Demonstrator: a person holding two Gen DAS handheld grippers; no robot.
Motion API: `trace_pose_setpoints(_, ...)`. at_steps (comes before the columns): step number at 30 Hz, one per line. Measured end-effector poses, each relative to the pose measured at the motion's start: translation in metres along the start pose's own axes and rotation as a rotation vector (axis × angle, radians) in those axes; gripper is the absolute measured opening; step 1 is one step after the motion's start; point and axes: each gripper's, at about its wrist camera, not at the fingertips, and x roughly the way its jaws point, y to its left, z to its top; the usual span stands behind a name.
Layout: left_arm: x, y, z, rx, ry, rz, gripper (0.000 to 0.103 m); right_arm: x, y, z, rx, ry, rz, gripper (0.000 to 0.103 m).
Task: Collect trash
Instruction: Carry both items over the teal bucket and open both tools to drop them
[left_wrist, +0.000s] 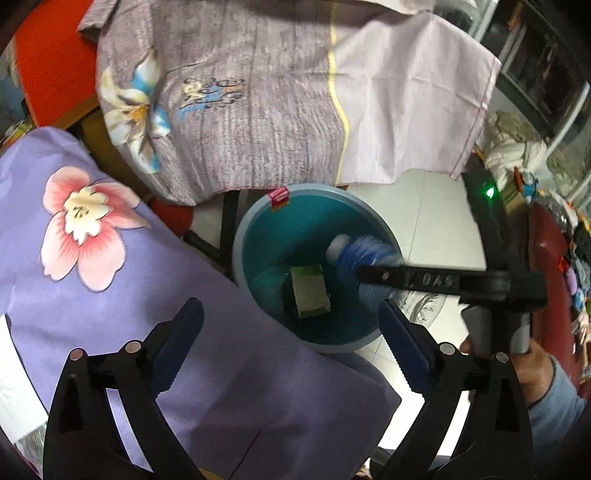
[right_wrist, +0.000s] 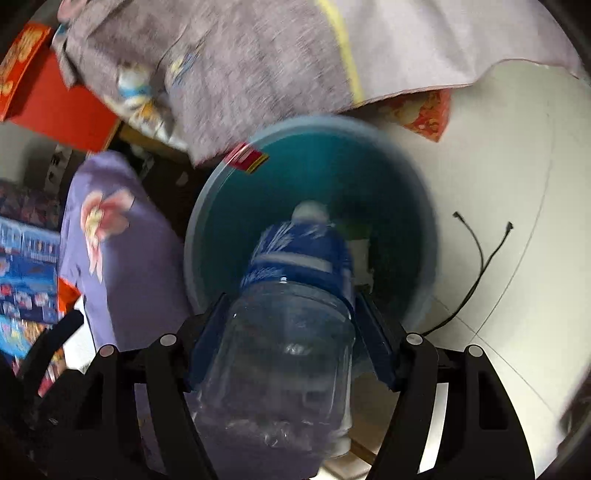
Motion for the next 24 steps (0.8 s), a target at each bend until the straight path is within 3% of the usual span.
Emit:
trace_pose_setpoints(12,-0.030,0.029,-0.016,-0.082,-0.040,-0.008,0.096,-0.017,0.026,-0.008,-0.025,-0.025,-0.026,0.083)
trace_pose_setpoints(24,-0.082,0.050,-0.057,-0.125,-0.094,0.023,0.098,-0.047,0.068,-0.036,-0.080,-0.052,-0.069,0.085)
